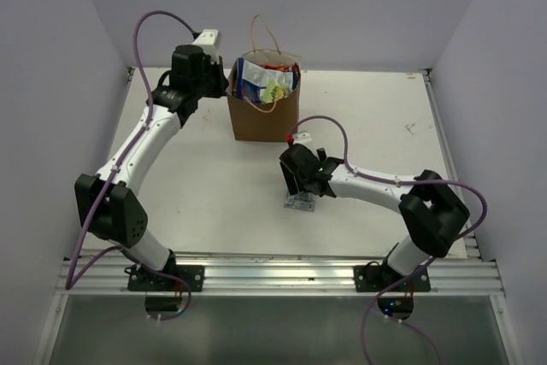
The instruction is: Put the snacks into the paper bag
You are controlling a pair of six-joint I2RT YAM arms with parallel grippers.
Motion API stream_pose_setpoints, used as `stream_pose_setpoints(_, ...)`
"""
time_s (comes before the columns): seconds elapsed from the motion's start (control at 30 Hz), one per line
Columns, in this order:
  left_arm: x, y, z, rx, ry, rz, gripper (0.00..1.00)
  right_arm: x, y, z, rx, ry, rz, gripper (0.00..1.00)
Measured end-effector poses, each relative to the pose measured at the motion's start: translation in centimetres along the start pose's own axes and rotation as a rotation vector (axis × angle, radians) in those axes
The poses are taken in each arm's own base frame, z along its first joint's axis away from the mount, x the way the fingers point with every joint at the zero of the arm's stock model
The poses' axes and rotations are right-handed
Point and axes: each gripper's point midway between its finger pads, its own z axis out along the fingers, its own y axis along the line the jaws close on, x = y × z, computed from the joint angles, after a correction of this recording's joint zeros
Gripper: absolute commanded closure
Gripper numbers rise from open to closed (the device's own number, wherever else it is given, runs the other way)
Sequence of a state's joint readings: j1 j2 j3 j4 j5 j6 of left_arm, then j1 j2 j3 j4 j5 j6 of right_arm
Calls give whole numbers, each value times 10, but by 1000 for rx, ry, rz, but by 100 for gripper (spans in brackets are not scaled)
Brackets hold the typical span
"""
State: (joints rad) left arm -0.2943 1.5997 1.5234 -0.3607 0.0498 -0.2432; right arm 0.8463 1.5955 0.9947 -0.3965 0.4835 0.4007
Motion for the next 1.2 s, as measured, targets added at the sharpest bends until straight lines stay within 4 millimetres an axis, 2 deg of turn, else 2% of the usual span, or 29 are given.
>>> stream_pose_setpoints(0.07,0,0,0,0,0,0,100,12,1,4,1,27,18,20)
stream_pose_setpoints(0.33,0,0,0,0,0,0,100,11,18,14,-46,5,97,22)
stream_pose_setpoints(0.5,0,0,0,-1,1,0,100,30,25,28,-50,56,101,25)
stream_pose_setpoints(0.53,0,0,0,-1,1,0,100,30,26,28,-51,54,105,28)
stream_pose_setpoints(0.57,0,0,0,-1,1,0,100,30,26,28,-51,53,109,41)
stream_pose_setpoints(0.63,0,0,0,-1,0,0,100,30,27,29,-52,52,119,55)
stream_pose_setpoints(0.67,0,0,0,-1,1,0,100,31,27,29,-51,53,124,68)
stream_pose_setpoints(0.7,0,0,0,-1,1,0,100,31,27,29,-53,53,127,88)
stream_pose_setpoints(0.73,0,0,0,-1,1,0,100,30,28,28,-55,49,131,96)
stream_pose_setpoints(0.77,0,0,0,-1,1,0,100,26,30,25,-58,36,137,100)
stream_pose_setpoints(0.93,1,0,-1,-1,1,0,100,19,27,4,-31,40,73,100)
stream_pose_setpoints(1.0,1,0,-1,-1,1,0,100,-1,23,-14,-13,20,33,100)
stream_pose_setpoints(1.1,1,0,-1,-1,1,0,100,-73,22,-59,-37,-132,42,100)
stream_pose_setpoints(1.2,1,0,-1,-1,1,0,100,-188,15,-135,-83,-412,119,100)
